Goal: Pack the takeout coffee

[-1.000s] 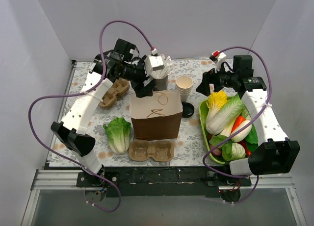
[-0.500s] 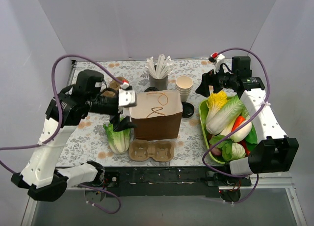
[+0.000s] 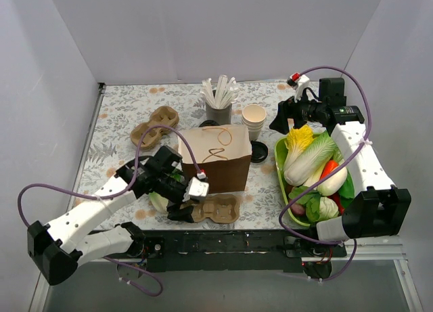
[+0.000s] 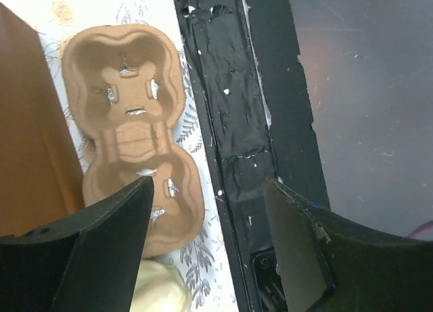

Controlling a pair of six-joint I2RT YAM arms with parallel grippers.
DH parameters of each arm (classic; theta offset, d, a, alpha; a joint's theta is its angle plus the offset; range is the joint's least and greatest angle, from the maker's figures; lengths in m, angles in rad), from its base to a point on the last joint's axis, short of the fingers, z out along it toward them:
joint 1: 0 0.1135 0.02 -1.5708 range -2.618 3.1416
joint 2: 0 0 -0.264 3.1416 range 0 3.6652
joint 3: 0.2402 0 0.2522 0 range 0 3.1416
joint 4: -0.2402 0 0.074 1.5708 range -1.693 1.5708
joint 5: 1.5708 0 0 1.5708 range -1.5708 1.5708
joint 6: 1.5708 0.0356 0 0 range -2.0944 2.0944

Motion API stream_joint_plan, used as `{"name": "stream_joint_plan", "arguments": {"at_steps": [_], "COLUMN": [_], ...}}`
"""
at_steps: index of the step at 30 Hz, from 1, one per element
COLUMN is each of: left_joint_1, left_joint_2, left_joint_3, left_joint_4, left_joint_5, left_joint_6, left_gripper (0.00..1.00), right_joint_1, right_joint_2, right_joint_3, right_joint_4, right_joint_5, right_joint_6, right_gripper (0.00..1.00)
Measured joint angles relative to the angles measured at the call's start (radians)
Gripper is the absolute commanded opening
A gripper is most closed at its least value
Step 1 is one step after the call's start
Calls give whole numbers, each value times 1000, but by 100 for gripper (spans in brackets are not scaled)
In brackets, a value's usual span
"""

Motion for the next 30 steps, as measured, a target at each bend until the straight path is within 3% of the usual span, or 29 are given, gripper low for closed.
{"name": "stream_joint_plan", "arguments": {"at_steps": [6,13,30], "left_joint_1": [-104,-143,-161], "left_joint_2": [-76,20,77], "left_joint_3": [-190,-277,-368], "left_joint_4": [272,501,648], "left_joint_5": [-74,-173,-332], "left_joint_6": [-88,-195,-275], "left_gripper": [61,58,52], "right_joint_1": [0,0,0], "right_joint_2": [-3,-52,-96], "right_joint_3": [-4,-57,-101], "right_joint_4": [0,-5,1], "right_joint_5": [1,5,5], "right_joint_6": [1,1,2], "right_gripper": [91,91,91]}}
